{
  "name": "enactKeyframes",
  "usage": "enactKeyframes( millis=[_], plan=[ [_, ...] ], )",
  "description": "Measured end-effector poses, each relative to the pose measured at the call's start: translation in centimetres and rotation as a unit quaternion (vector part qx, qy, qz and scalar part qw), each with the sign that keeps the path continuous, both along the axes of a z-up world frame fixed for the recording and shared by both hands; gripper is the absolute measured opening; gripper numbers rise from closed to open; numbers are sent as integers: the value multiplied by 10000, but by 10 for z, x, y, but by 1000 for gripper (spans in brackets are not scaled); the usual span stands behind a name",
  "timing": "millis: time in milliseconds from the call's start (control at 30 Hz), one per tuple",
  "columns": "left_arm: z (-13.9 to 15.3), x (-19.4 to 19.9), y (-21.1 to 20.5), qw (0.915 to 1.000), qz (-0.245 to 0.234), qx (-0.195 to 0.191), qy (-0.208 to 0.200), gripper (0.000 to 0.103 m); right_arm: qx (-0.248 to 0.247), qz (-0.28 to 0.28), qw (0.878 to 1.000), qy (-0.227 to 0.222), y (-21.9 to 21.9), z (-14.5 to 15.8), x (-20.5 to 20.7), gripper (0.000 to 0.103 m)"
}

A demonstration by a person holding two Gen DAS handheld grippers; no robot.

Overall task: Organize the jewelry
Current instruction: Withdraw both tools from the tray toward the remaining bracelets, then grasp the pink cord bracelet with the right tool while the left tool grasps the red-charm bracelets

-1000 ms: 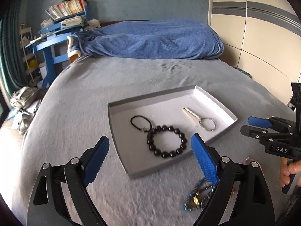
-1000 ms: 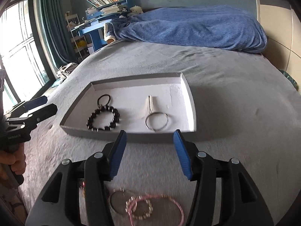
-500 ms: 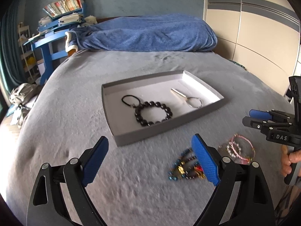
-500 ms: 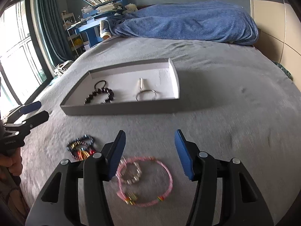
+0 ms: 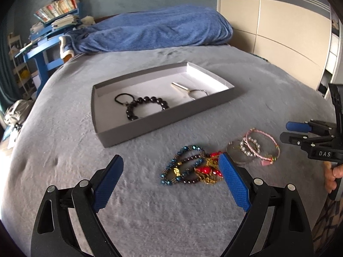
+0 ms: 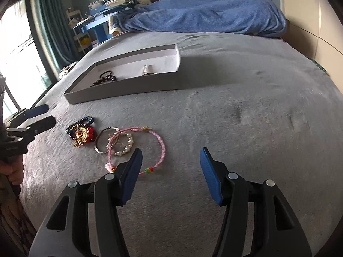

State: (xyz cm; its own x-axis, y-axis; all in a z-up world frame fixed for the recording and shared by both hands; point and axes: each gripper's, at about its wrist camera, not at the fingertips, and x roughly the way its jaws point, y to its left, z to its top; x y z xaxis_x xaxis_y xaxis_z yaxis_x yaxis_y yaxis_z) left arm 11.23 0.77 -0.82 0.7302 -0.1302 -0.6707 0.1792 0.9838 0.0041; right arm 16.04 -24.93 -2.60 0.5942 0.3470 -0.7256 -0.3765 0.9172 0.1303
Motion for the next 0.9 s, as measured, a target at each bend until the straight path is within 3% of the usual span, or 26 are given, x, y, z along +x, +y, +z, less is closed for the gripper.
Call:
enactKeyframes(
  millis=[267, 333, 367, 600, 900],
  plan=[
    [-6, -3, -7, 9999, -77, 118, 49, 90, -375, 194, 9987, 290, 23, -19, 7, 26],
    [-8, -2, -9, 9998, -98, 145, 85, 90, -396, 242, 9984, 313, 25, -20, 7, 7],
    [-8, -2, -10, 9998, -113, 163, 94, 90, -399, 260, 9984, 305, 25, -20, 7, 2],
    [-12, -3, -24, 9988, -401, 269, 109, 90, -119, -127, 9998, -67, 3, -1, 9, 2],
    [-26, 8, -54, 9940, -843, 692, 109, 89, -85, -343, 9993, 99, -8, -8, 16, 2]
  ],
)
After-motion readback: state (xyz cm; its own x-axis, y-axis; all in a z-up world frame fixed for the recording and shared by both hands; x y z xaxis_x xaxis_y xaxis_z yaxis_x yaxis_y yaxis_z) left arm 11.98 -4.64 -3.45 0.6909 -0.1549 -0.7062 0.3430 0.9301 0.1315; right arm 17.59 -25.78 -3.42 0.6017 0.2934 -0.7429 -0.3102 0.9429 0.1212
